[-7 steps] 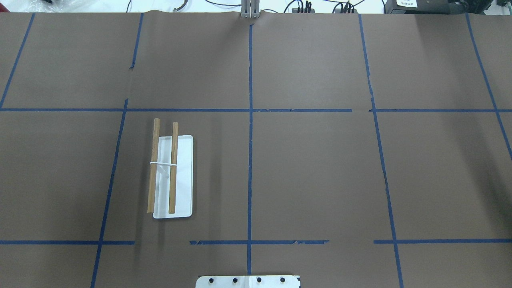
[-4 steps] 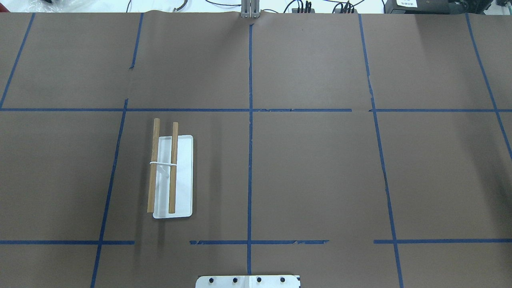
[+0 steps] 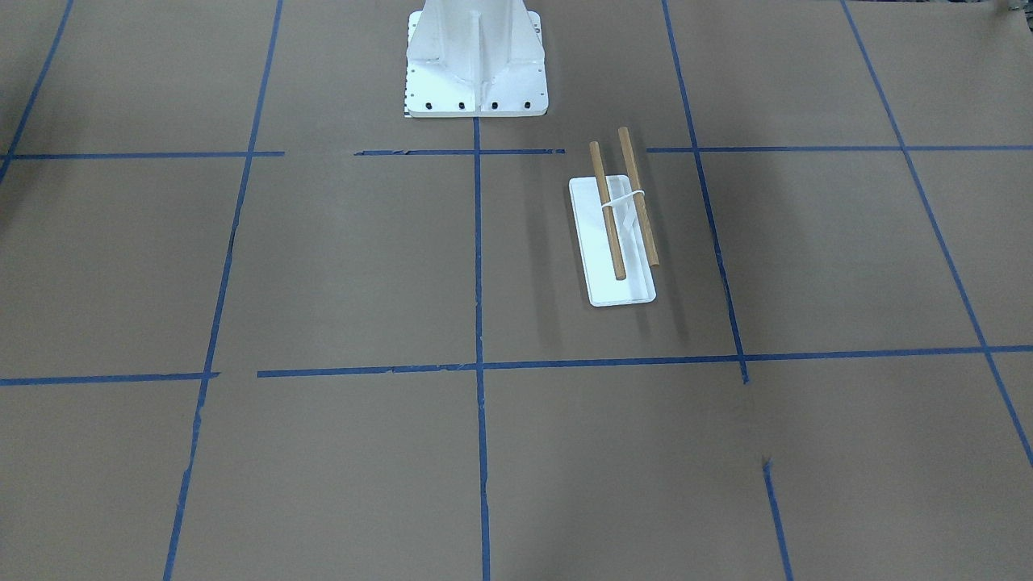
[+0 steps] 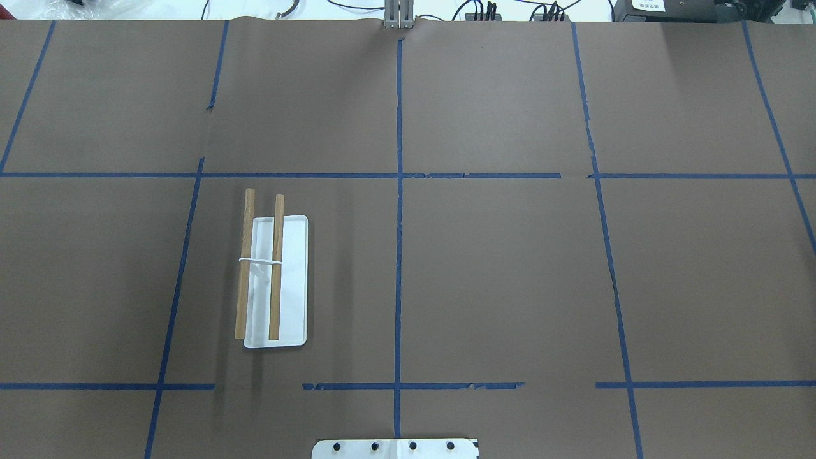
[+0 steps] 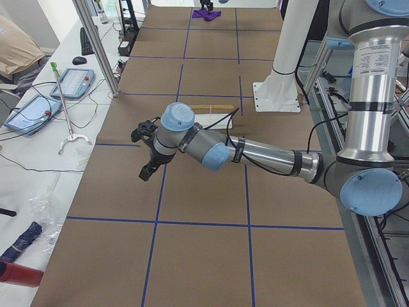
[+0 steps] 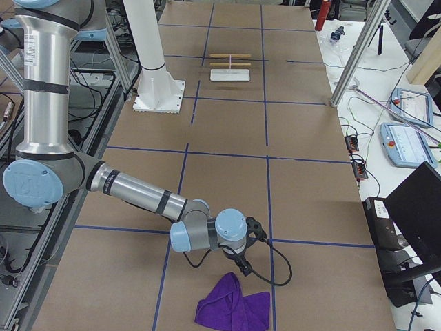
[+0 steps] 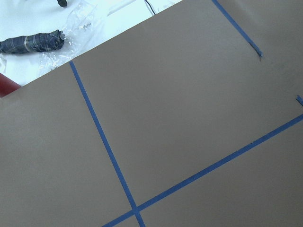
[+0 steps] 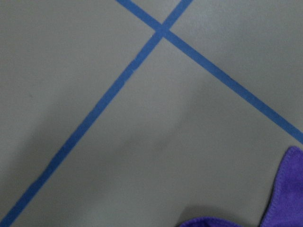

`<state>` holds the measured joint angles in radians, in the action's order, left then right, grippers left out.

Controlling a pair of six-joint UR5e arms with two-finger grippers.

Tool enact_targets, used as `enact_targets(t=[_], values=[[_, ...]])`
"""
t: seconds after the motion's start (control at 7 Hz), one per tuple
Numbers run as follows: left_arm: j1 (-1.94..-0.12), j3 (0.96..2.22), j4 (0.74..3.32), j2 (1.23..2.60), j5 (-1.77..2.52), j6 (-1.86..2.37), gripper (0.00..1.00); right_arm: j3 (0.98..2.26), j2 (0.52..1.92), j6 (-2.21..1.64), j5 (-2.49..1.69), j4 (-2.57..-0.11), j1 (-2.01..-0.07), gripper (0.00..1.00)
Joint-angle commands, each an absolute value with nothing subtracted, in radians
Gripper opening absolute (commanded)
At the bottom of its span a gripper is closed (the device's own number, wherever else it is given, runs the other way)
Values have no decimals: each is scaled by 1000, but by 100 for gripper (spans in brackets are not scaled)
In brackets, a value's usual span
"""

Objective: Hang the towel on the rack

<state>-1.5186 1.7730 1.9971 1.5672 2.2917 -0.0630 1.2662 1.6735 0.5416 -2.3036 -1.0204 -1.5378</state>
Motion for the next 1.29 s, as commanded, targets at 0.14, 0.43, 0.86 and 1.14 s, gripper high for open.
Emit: enact_targets(t=[0.14,0.43,0.86,1.14], values=[[-1519,1773,2006,1568,2292,-66,100,1167,1692,699,-2185,-1014,-1565,90],[-1519,1779,2006,1566,2292,-67,100,1071,1709,703,-2157,-913,-1565,85],[-1519,1786,2006,1566,2293,-69,100,1048,1720,699,-2155,-897,-1565,66],[-1519,1787,2006,1566,2293,-69,100,1052,1724,704,-2151,-896,-1565,14]])
